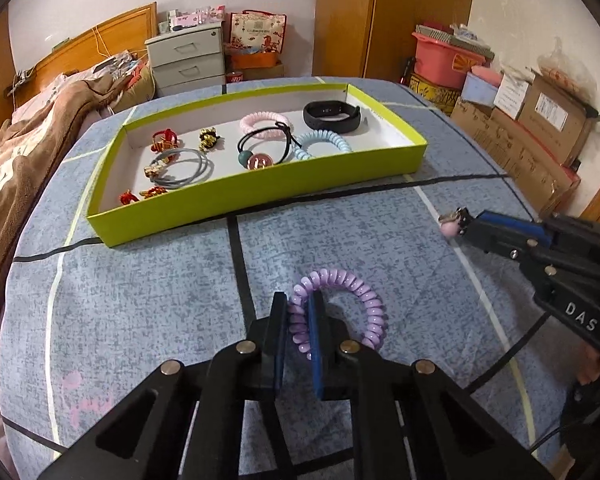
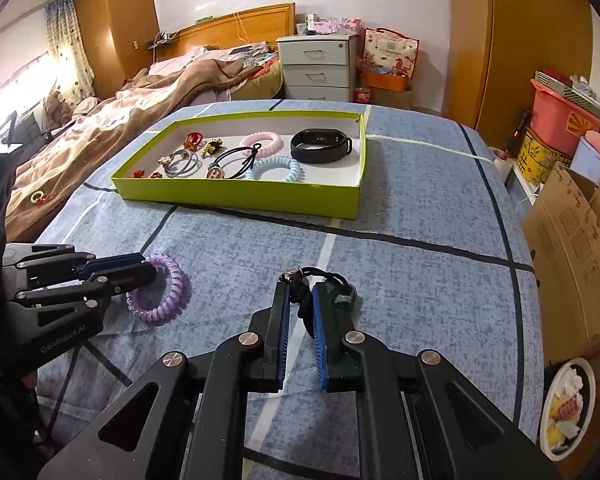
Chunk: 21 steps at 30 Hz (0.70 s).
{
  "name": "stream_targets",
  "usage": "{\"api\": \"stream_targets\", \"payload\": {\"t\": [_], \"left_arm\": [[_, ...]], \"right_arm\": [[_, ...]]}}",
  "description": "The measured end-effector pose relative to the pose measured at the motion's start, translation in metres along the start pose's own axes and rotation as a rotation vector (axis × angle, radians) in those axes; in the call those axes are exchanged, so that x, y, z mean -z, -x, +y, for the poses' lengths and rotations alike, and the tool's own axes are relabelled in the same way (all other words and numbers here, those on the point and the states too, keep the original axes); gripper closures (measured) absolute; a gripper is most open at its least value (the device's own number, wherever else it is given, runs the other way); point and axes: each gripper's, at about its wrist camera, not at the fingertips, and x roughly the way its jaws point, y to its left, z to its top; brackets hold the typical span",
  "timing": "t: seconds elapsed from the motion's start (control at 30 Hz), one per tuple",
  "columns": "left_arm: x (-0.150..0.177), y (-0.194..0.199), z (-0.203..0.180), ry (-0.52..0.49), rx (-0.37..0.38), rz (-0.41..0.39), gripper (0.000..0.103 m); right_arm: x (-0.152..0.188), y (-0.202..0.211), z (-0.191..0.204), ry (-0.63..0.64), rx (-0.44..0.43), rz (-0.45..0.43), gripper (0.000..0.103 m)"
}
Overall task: Organize jewelry
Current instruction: 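Grasp the black hair tie with pink ball using the right tool while the left tool grasps the purple coil, then carry the pink-ball hair tie and purple coil over the box with both tools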
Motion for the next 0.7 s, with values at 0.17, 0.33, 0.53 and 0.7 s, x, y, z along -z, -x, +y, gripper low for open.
{"api": "stream_targets", "payload": {"t": [0.17, 0.33, 0.53, 0.7], "left_arm": [[-0.002, 0.011, 0.003, 0.013, 0.008, -0.027, 0.092], [-0.005, 0.021, 0.003, 0.013, 0.008, -0.056, 0.092], [-0.011, 0.034, 0.005, 0.016, 0.008, -0.089, 0.092], [-0.019, 0.043, 0.008, 0.021, 0.016, -0.122, 0.092]], "right_arm": [[0.0, 0.007, 0.002, -0.019, -0.011, -0.027, 0.091], [-0.002, 0.015, 0.007, -0.015, -0.012, -0.047, 0.091], [-0.006, 0.023, 0.011, -0.012, 0.001, -0.072, 0.091], [-0.013, 0.031, 0.013, -0.008, 0.007, -0.096, 0.091]]}}
